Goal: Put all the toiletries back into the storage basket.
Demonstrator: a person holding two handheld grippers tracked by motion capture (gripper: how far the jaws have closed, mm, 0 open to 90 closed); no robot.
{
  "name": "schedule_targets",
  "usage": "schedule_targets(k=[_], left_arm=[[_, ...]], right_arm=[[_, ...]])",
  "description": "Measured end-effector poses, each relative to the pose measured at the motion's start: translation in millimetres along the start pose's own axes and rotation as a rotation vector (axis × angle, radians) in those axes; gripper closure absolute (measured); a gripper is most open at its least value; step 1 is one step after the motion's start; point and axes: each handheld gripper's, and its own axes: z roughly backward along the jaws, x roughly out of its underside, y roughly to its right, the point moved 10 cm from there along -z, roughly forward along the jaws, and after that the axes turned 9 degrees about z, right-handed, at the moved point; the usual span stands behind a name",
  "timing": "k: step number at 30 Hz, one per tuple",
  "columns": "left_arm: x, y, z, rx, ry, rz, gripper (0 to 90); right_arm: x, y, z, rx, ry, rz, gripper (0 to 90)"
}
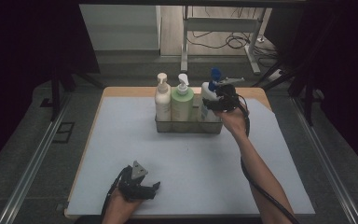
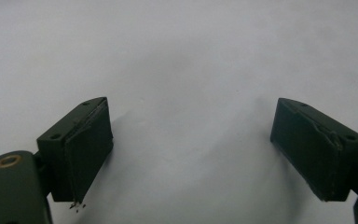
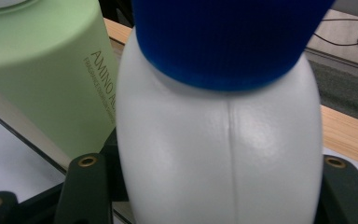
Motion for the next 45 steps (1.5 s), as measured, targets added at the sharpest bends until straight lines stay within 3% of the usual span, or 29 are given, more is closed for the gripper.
schedule_targets(k=[7,16,24,37,45], left_arm=[[0.2,0.2,0.1,0.0,-0.001,0.002,12.7],[0.1,0.2,0.1,0.0,0.0,0.0,12.7],[0.1,0.2,0.0,0.001,0.0,0.0,12.7],[0.1,0.3,0.0,0.0,0.0,0.0,12.7],[0.0,0.5,0.0,0.001,0.002,0.001,12.7]], right_arm=[[-0.3,2.8,-1.8,-0.01,-0.02,-0.022,39.1],[0.3,3.6,-6.0,-0.019,-0.005,-0.03,37.5],[7.3,-0.4,-9.3,-0.026,0.007,0.002,31.0],[21.1,-2.7,9.1,-0.042,0.028,-0.006,30.4],[38.1,-2.9,24.5,-0.079,0.036,-0.033,39.8]])
